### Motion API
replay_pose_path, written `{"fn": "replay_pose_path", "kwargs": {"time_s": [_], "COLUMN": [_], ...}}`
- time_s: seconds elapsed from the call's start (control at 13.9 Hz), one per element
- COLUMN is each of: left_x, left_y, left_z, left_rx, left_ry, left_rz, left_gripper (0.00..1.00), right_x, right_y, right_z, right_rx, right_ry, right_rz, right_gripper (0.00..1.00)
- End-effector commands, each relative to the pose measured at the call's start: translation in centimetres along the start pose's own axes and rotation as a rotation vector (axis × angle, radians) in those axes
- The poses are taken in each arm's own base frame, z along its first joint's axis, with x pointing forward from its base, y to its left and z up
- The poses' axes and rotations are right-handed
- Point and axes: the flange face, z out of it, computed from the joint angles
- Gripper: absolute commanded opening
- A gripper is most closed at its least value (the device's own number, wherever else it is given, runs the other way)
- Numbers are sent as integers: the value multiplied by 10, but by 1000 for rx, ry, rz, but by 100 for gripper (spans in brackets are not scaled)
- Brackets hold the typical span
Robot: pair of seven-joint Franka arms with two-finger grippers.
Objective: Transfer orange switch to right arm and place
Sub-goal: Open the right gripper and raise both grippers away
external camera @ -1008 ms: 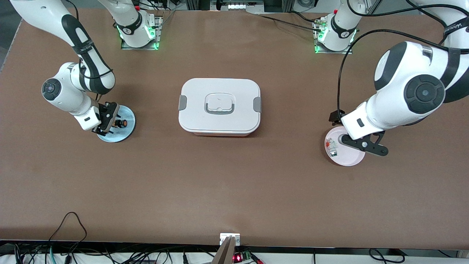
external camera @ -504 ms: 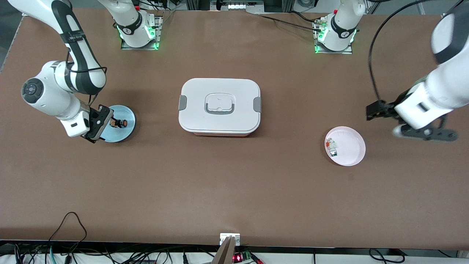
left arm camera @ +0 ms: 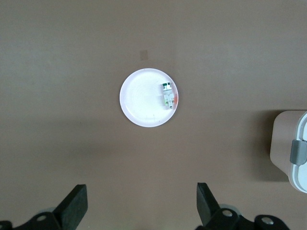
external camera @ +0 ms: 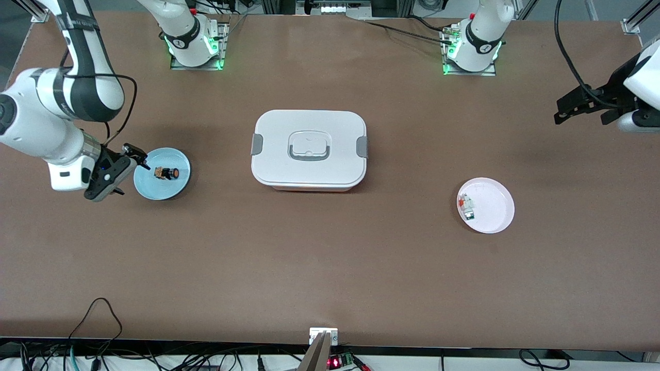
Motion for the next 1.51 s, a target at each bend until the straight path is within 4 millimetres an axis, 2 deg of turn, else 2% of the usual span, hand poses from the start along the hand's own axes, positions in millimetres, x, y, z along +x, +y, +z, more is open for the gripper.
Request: {"fn": "replay_pose_path", "kwargs": {"time_s": [0.0,0.22,0.43,0.58,0.79,1.01,1.15,1.3,1.44], "left_x": [4,10,24,26,26,26,26,26,26], "left_y": [1,-3,-31,-33,-32,-33,-33,-33,-33], "left_z": [6,13,23,11,11,9,9,9,9], "left_rx": [-5,-5,-7,-9,-4,-9,-9,-9,-9], "left_ry": [-21,-26,-41,-16,-16,-12,-12,-12,-12], "left_rz": [-15,-19,-66,-61,-57,-58,-57,-57,-57], "left_gripper": [100,100,100,100,100,100,100,100,100], "right_x": [-5,0,7,6,4,6,10,17,22], "right_y": [-13,-26,-50,-61,-75,-79,-81,-87,-82], "right_z": [-37,-70,-105,-132,-182,-233,-250,-252,-256], "right_rx": [-14,-28,-74,-94,-113,-121,-133,-132,-130], "right_ry": [-14,-4,0,-4,-4,-1,30,40,53], "right_rz": [137,274,378,446,504,543,605,655,747], "right_gripper": [100,100,100,100,100,100,100,100,100]}}
